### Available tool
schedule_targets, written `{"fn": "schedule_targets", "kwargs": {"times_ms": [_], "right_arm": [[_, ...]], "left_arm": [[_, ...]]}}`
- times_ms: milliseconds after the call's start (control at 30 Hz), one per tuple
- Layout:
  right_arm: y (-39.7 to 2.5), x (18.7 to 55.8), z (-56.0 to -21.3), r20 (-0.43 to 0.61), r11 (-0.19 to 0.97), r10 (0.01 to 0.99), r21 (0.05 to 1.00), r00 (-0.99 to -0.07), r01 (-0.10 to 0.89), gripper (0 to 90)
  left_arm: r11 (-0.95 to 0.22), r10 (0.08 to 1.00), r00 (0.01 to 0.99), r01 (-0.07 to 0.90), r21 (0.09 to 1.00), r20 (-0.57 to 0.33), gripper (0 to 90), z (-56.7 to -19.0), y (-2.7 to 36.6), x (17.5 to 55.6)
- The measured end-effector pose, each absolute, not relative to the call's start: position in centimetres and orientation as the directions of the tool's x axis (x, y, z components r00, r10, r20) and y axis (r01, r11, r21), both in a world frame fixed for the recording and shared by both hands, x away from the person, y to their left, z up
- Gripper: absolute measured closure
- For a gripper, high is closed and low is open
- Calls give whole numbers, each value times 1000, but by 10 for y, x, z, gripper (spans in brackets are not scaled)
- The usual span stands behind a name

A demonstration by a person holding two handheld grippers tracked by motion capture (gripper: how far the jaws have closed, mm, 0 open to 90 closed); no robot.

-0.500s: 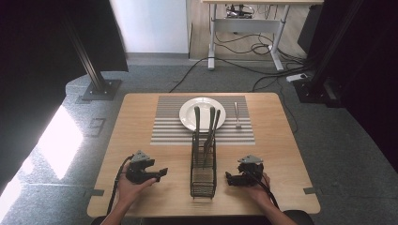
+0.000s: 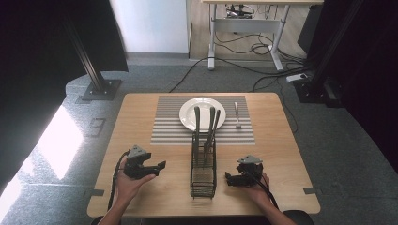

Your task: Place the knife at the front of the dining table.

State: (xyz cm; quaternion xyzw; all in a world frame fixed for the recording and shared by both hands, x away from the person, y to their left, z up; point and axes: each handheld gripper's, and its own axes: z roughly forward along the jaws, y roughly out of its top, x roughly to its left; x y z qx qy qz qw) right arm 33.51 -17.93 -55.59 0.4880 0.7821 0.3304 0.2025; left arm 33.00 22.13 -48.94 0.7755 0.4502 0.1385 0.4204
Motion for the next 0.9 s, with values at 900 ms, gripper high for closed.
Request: {"fn": "schedule_targets", "kwargs": {"times_ms": [900], "right_arm": [[-179, 334, -556, 6, 302, 899, 715, -438, 630, 5]], "left_arm": [[-199, 753, 625, 516, 833, -207, 193, -446, 185, 353]]}}
